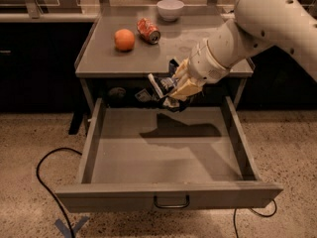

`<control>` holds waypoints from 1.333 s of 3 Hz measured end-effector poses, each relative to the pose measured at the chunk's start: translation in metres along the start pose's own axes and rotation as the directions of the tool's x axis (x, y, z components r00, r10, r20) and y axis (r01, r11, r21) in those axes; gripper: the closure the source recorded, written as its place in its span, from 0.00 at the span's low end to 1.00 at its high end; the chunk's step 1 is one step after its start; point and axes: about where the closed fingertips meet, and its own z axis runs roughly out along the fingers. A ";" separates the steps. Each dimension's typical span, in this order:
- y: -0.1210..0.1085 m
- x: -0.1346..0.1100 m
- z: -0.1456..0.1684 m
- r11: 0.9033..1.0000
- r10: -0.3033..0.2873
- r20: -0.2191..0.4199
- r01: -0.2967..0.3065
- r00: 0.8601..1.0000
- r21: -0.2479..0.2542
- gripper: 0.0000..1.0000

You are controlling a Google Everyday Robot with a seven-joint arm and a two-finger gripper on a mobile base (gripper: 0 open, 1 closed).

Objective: Place blue chip bag into top drawer

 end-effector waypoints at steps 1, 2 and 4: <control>0.033 0.015 0.017 0.997 0.078 0.039 -0.078 0.996 -0.003 1.00; 0.067 0.045 0.052 0.986 0.166 0.074 -0.165 0.983 -0.015 1.00; 0.091 0.067 0.099 0.978 0.208 0.084 -0.204 0.975 -0.048 1.00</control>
Offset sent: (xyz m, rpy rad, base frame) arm -0.0639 -0.0200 -0.1489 0.1738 0.1691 -0.1899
